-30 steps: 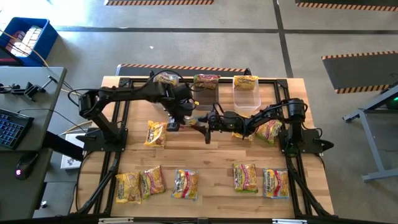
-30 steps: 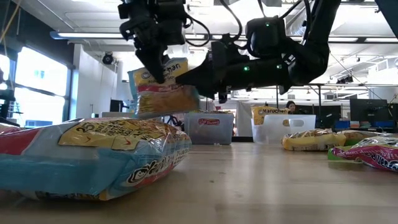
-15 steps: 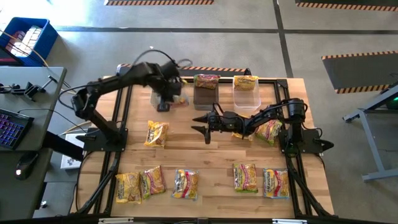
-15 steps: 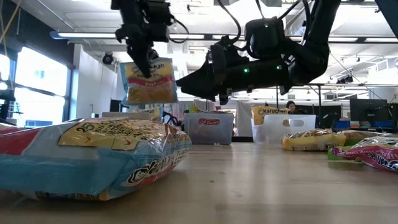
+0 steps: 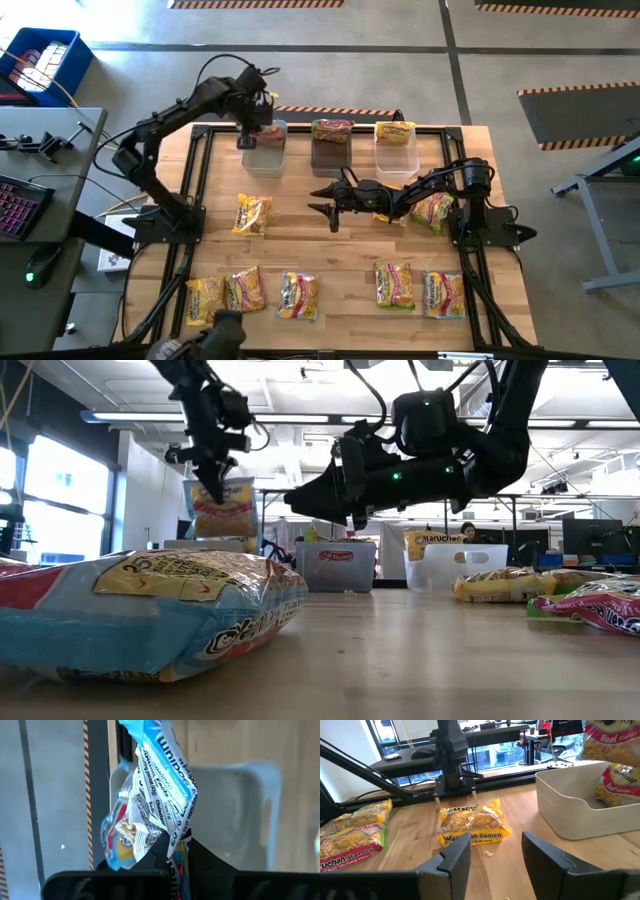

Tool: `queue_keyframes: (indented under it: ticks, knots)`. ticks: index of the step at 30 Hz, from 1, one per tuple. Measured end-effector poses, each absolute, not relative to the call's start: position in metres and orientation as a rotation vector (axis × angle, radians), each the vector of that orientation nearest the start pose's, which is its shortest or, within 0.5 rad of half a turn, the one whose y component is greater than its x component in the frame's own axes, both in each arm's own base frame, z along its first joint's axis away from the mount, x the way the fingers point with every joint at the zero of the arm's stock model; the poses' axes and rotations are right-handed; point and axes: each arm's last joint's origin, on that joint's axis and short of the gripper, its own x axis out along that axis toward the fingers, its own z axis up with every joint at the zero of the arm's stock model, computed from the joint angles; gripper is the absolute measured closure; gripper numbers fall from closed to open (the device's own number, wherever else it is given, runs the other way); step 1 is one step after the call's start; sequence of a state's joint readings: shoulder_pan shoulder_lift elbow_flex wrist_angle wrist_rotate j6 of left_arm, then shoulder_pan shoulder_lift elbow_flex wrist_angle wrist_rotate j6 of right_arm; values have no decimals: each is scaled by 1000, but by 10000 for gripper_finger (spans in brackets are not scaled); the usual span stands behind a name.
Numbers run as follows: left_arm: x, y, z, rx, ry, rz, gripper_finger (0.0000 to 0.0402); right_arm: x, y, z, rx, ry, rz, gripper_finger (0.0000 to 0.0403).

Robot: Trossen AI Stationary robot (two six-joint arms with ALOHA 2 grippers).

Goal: Sort Maruchan noodles
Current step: Put the blue noodle pack into the gray bin

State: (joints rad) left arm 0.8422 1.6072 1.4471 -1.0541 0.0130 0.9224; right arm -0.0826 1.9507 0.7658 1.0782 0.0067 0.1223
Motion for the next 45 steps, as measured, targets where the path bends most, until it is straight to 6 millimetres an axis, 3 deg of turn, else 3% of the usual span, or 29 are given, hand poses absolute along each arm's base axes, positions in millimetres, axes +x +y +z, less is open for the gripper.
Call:
queue_keyframes:
  ticks: [6, 20, 30, 39, 45]
  knots:
    - [209, 244, 283, 242, 1343, 58, 401, 361, -30, 134, 126, 104, -96, 245]
    - [227, 255, 246, 242, 1429, -34, 398, 360, -30, 132, 127, 122, -97, 245]
    - [233, 255, 243, 333, 1510, -6, 352, 360, -30, 132, 127, 125, -97, 245]
    - [232, 255, 243, 320, 1545, 26, 395, 360, -30, 130, 127, 143, -98, 245]
    - [231, 255, 243, 324, 1575, 60, 399, 360, -30, 130, 127, 144, -98, 245]
